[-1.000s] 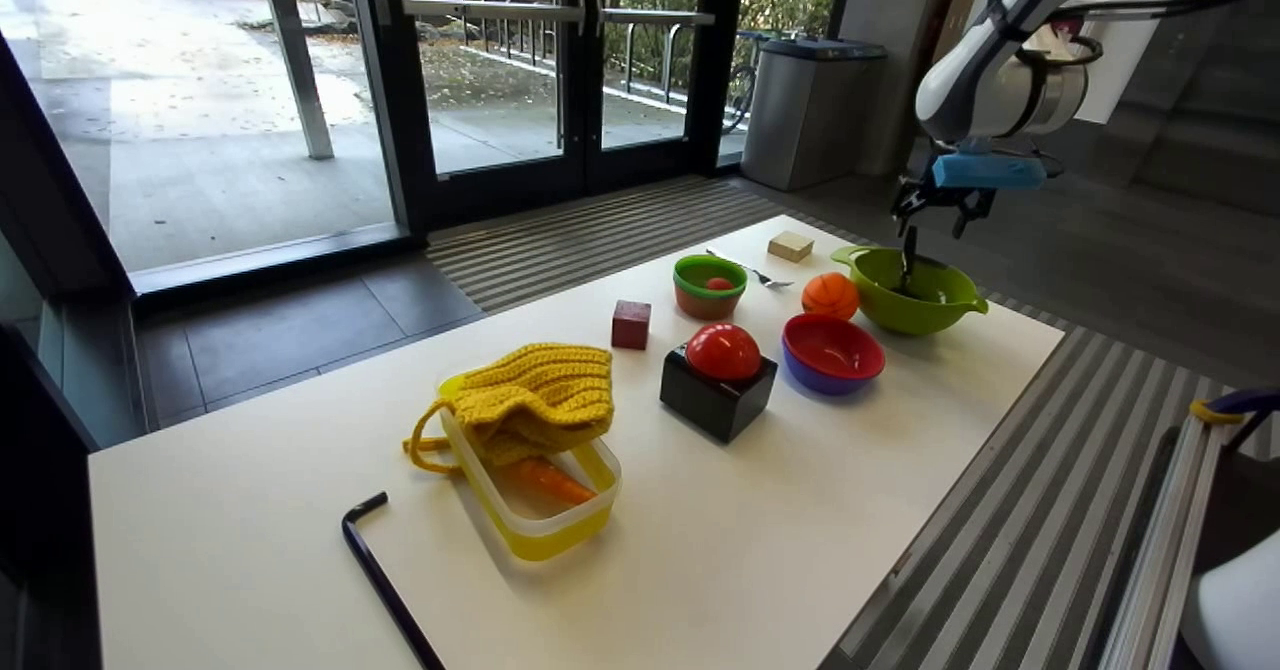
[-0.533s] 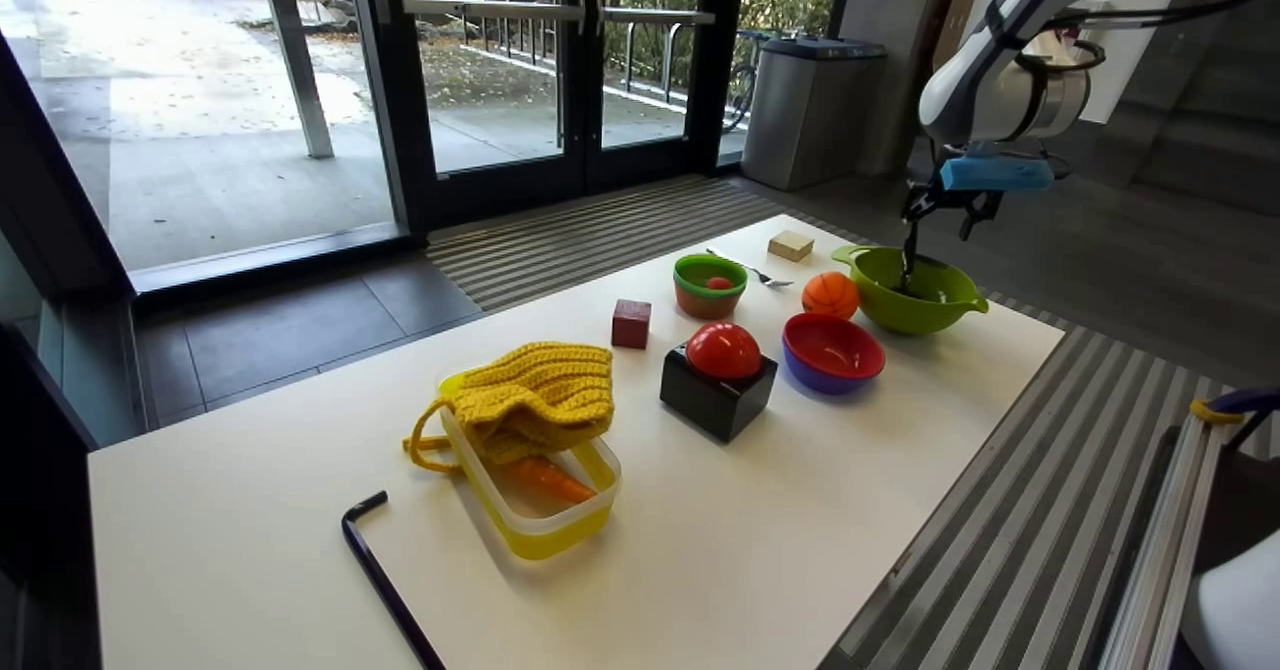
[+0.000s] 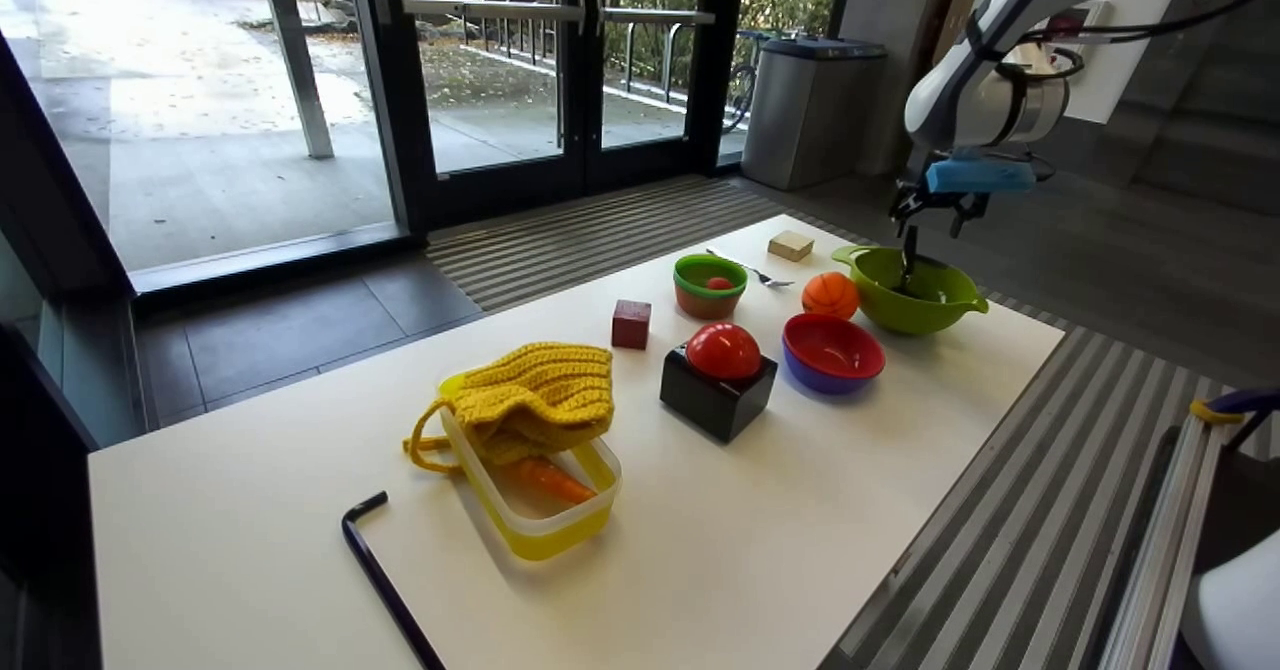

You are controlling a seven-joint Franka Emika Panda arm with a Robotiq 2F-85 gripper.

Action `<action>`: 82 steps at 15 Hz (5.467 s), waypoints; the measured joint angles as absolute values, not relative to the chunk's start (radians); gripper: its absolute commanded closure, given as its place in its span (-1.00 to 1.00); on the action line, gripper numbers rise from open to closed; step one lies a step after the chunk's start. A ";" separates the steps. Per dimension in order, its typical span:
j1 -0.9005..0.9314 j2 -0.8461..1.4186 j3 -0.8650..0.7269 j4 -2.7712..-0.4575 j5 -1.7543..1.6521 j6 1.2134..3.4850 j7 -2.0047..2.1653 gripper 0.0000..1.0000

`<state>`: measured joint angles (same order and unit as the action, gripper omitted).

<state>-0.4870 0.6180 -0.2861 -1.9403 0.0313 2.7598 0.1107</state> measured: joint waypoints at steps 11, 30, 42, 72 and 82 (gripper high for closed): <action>-0.448 0.739 -0.324 -1.813 0.031 2.761 0.150 0.38; -0.429 0.765 -0.345 -1.775 0.031 2.759 0.168 -1.00; -0.420 0.752 -0.344 -1.821 0.031 2.762 0.168 -0.82; -0.398 0.710 -0.354 -1.859 0.031 2.764 0.176 0.89; -0.398 0.705 -0.363 -1.884 0.074 2.921 0.248 0.89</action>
